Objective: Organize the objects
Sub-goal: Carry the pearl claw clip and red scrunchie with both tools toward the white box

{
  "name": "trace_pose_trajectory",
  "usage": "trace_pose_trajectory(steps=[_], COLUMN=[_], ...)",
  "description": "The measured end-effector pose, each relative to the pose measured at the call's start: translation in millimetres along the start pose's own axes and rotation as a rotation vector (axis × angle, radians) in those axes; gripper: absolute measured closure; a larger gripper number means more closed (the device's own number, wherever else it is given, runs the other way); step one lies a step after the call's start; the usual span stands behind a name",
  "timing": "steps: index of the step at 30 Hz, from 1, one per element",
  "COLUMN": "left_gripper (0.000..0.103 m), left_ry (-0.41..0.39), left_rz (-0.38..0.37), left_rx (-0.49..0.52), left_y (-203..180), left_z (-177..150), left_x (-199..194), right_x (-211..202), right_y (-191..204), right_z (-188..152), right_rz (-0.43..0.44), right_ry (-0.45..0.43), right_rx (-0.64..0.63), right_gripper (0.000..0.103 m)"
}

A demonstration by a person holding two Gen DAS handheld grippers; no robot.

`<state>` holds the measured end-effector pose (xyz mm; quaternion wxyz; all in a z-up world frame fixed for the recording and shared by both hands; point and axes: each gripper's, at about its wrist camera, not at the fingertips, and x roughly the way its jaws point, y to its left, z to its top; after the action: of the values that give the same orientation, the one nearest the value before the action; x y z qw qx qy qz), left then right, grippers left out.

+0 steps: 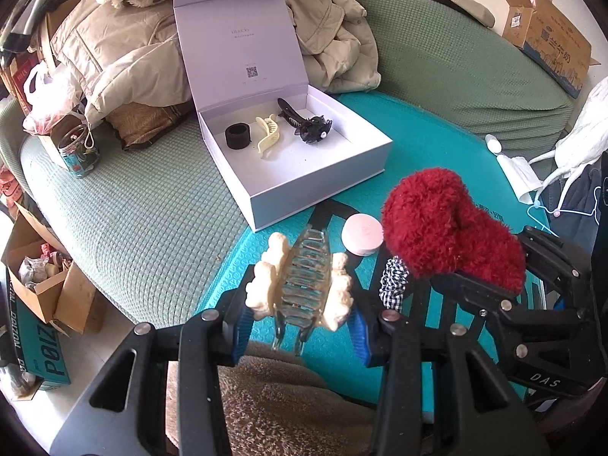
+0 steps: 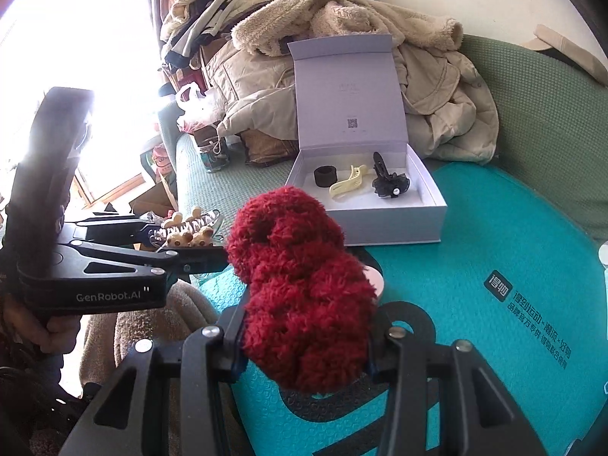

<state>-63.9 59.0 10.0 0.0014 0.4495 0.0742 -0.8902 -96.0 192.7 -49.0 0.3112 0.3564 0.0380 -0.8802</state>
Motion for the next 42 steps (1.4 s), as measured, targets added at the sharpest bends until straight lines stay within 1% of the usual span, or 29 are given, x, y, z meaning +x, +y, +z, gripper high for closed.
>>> trace_pose_trajectory(steps=[7, 14, 20, 26, 28, 34, 42], left_gripper=[0.063, 0.063, 0.063, 0.063, 0.063, 0.063, 0.063], left_ry=[0.001, 0.013, 0.027, 0.031, 0.024, 0.0, -0.023], left_rz=[0.009, 0.018, 0.012, 0.01, -0.002, 0.004, 0.006], left_rx=[-0.019, -0.025, -0.027, -0.02, -0.014, 0.013, 0.038], left_y=[10.9, 17.1, 24.3, 28.8, 29.1, 28.0, 31.9], left_z=[10.1, 22.9, 39.2, 60.0, 68.5, 95.3, 125.4], left_x=[3.8, 20.7, 38.5, 53.8, 56.4, 65.1, 86.1], right_x=[8.0, 23.2, 41.8, 57.2, 61.3, 71.2, 88.0], right_y=[2.7, -2.3, -13.0, -23.3, -27.0, -37.1, -51.7], right_z=[14.5, 28.3, 39.7, 54.7, 60.3, 79.5, 101.6], right_rz=[0.007, 0.009, 0.019, 0.001, -0.01, -0.033, -0.04], right_ry=[0.006, 0.016, 0.023, 0.026, 0.027, 0.017, 0.001], right_rx=[-0.038, -0.062, -0.058, -0.063, -0.061, -0.077, -0.093], right_gripper=[0.058, 0.058, 0.058, 0.058, 0.058, 0.058, 0.058])
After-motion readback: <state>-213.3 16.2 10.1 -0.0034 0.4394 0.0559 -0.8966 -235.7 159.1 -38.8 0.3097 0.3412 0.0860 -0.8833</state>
